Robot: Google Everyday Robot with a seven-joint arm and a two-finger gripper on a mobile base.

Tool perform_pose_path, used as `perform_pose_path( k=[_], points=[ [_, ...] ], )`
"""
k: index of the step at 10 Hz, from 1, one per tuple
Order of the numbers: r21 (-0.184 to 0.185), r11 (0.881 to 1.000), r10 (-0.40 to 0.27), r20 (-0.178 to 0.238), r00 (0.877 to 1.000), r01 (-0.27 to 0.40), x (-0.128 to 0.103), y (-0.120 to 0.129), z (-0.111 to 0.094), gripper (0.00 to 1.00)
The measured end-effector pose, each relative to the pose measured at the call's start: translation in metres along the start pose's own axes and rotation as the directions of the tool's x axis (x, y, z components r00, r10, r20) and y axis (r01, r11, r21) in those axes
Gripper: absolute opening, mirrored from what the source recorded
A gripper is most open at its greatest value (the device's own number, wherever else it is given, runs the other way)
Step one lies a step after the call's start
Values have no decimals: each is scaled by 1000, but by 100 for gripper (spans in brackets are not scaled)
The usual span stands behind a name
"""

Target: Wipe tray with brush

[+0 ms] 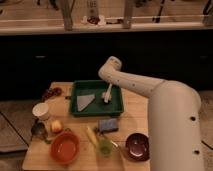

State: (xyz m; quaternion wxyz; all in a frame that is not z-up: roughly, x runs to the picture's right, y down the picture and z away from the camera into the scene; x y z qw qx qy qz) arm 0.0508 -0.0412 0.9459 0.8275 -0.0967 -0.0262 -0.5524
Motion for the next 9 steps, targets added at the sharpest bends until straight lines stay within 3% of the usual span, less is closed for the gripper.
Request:
perform_pose_path(
  k=[2,5,7,9],
  points=[
    [77,996,-46,29,999,43,-20,-34,-9,5],
    [166,980,-116,58,992,105,-50,-37,-35,5],
    [159,977,-151,44,988,142,-58,-18,-46,5],
    [109,982,-154,22,988,151,-51,4,-46,5]
  ],
)
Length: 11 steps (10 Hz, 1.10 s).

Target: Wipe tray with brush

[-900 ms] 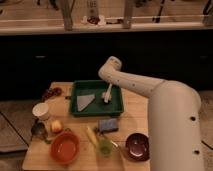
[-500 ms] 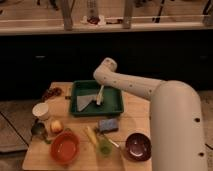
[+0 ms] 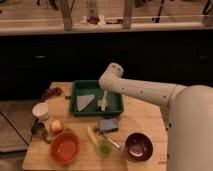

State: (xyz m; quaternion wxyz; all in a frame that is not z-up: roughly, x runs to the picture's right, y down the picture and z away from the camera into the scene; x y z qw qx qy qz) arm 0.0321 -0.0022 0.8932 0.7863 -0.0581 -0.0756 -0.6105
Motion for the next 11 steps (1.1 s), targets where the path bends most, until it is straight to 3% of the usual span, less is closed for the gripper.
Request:
perform_pose_path(
  k=[2,4,6,8,11],
  points=[
    [-80,997,21,-32,999,-24,15,25,11,5],
    [-141,989,30,-70,997,-39,30,25,31,5],
    [-160,986,26,-93,995,-40,43,9,49,5],
    [-136,990,11,-91,996,-23,41,-15,54,5],
    [-17,1000,-25,-44,999,24,21,-45,42,5]
  ],
)
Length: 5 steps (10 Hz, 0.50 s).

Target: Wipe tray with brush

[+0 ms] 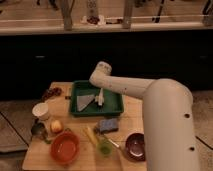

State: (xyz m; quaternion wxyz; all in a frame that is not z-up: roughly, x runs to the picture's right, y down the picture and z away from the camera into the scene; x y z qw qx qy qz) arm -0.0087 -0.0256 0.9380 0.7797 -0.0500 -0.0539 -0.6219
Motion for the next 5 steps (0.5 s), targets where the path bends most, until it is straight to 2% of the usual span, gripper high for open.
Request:
perform_pose_path(
  k=[2,4,5],
  points=[
    [63,998,-23,16,1000,22,-14,5,-23,5],
    [54,998,-38,11,999,37,-19,25,-34,5],
    [23,999,-44,5,999,44,-18,38,-35,5]
  ],
)
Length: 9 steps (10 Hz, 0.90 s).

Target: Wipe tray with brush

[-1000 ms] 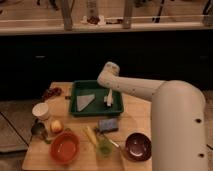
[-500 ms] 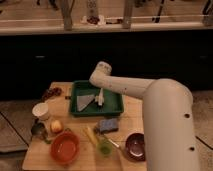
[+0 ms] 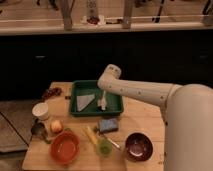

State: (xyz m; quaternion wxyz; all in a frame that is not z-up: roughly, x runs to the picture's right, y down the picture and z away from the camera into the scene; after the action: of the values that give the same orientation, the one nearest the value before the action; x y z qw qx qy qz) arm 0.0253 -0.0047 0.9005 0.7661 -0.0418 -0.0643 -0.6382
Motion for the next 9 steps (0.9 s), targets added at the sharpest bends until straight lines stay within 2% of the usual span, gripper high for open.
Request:
perform_pose_path(
  k=[2,3,5,6,9],
  points=[
    [-89,996,17,-19,1000,-18,7,27,6,5],
    [-126,992,27,-30,999,-30,13,29,17,5],
    [-170,983,63,-51,997,-70,29,33,37,5],
    [-178,980,73,-58,996,-83,34,33,41,5],
    [-124,988,83,-47,995,-88,40,9,48,5]
  ],
)
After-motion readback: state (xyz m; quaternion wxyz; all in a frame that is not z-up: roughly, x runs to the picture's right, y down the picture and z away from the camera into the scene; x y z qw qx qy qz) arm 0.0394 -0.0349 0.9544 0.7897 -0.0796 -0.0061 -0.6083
